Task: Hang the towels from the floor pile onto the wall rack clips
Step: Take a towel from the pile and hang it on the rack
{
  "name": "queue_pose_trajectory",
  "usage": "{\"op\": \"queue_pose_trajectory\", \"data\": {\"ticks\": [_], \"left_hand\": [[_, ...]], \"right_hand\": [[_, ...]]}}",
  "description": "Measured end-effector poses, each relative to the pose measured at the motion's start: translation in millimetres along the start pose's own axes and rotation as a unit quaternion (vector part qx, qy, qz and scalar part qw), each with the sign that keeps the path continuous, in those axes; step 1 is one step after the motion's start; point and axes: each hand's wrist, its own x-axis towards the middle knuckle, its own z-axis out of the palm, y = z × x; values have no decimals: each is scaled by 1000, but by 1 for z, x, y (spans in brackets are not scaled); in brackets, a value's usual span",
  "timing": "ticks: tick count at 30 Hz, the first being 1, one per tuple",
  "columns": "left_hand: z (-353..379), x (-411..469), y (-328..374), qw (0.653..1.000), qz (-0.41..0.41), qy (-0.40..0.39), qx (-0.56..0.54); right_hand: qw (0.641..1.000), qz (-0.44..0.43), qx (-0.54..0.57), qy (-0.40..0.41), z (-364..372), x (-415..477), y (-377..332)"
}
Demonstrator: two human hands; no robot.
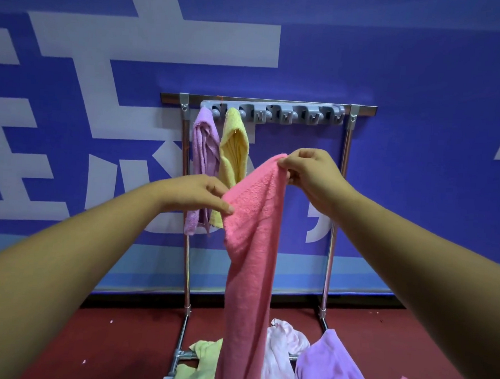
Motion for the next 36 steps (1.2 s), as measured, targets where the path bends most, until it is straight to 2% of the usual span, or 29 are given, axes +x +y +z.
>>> {"op": "queue_pose_trajectory", "data": {"ticks": [3,6,8,9,10,11,12,13,14,16,17,18,24,26,28,33,36], "left_hand": [[-4,0,-12,998,-20,55,-2],[-8,3,-9,985,-28,171,29],[-12,7,-1,962,-24,249,109],[-15,9,4,956,-10,274,100],[-20,12,9,960,15,278,25],[-25,13,13,959,46,261,-96],[-29,12,18,947,65,233,-212],[-33,11,19,935,78,207,-277],[-35,10,18,938,76,200,-273],[-37,11,13,967,23,231,-106],[-36,11,9,967,-1,252,-36],[-35,11,7,965,-9,263,-10],[-32,18,3,949,18,315,28],[-31,20,5,946,13,315,80],[-33,21,7,946,8,313,88],[-35,16,10,966,8,254,35],[-33,11,14,976,15,208,60]], "right_hand": [[997,27,-36,55,-15,5,14],[992,57,-83,71,-24,3,26],[994,59,-66,66,-23,3,19],[996,53,-21,61,-22,4,11],[996,49,55,46,-21,6,1],[987,54,152,22,-21,7,-9],[971,68,231,-2,-22,8,-17],[962,78,262,-18,-23,8,-21],[969,86,230,-16,-25,9,-20],[996,75,30,34,-30,11,-5],[996,59,-56,49,-32,10,1],[993,47,-96,52,-33,10,6],[994,-7,-95,58,-29,16,15],[992,-10,-101,72,-28,19,17],[992,-10,-94,79,-28,20,18],[992,-16,-74,99,-27,23,20],[991,-6,-77,107,-27,24,22]]}}
